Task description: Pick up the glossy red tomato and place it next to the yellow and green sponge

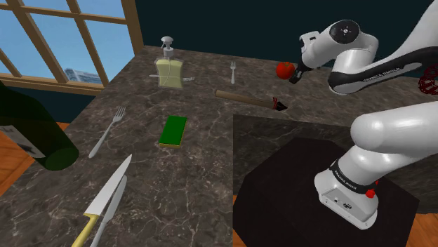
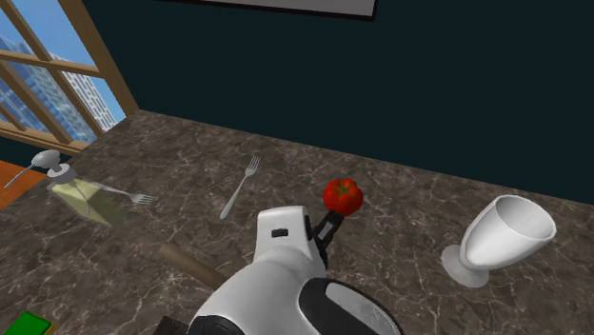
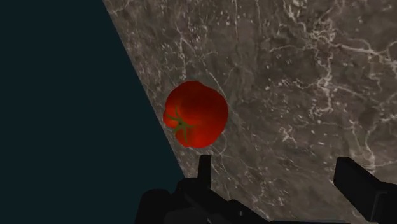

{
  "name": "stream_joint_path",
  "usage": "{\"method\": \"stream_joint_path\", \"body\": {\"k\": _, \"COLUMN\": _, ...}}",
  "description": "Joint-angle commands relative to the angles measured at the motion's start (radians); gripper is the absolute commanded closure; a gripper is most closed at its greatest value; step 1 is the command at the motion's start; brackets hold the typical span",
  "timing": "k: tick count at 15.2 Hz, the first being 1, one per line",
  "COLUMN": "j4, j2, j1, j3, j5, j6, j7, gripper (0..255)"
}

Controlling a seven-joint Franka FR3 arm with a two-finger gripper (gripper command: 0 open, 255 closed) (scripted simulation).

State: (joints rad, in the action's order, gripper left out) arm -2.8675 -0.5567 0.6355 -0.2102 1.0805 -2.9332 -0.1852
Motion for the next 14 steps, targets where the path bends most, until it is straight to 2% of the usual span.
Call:
{"method": "stream_joint_path", "body": {"k": 1, "j4": 0.096, "j2": 0.098, "j1": 0.323, "j3": -0.239, "j5": 0.434, "j6": -0.157, "j7": -0.393, "gripper": 0}}
{"method": "stream_joint_path", "body": {"k": 2, "j4": 0.175, "j2": 0.152, "j1": 0.417, "j3": -0.33, "j5": 0.734, "j6": -0.156, "j7": -0.686, "gripper": 0}}
{"method": "stream_joint_path", "body": {"k": 3, "j4": 0.23, "j2": 0.207, "j1": 0.454, "j3": -0.383, "j5": 0.95, "j6": -0.119, "j7": -0.893, "gripper": 0}}
{"method": "stream_joint_path", "body": {"k": 5, "j4": 0.275, "j2": 0.331, "j1": 0.306, "j3": -0.26, "j5": 1.157, "j6": 0.022, "j7": -1.032, "gripper": 0}}
{"method": "stream_joint_path", "body": {"k": 6, "j4": 0.296, "j2": 0.38, "j1": 0.277, "j3": -0.238, "j5": 1.24, "j6": 0.076, "j7": -1.087, "gripper": 0}}
{"method": "stream_joint_path", "body": {"k": 9, "j4": 0.355, "j2": 0.512, "j1": 0.263, "j3": -0.231, "j5": 1.43, "j6": 0.222, "j7": -1.193, "gripper": 0}}
{"method": "stream_joint_path", "body": {"k": 10, "j4": 0.366, "j2": 0.535, "j1": 0.266, "j3": -0.232, "j5": 1.457, "j6": 0.247, "j7": -1.204, "gripper": 0}}
{"method": "stream_joint_path", "body": {"k": 14, "j4": 0.417, "j2": 0.61, "j1": 0.273, "j3": -0.229, "j5": 1.474, "j6": 0.271, "j7": -1.19, "gripper": 0}}
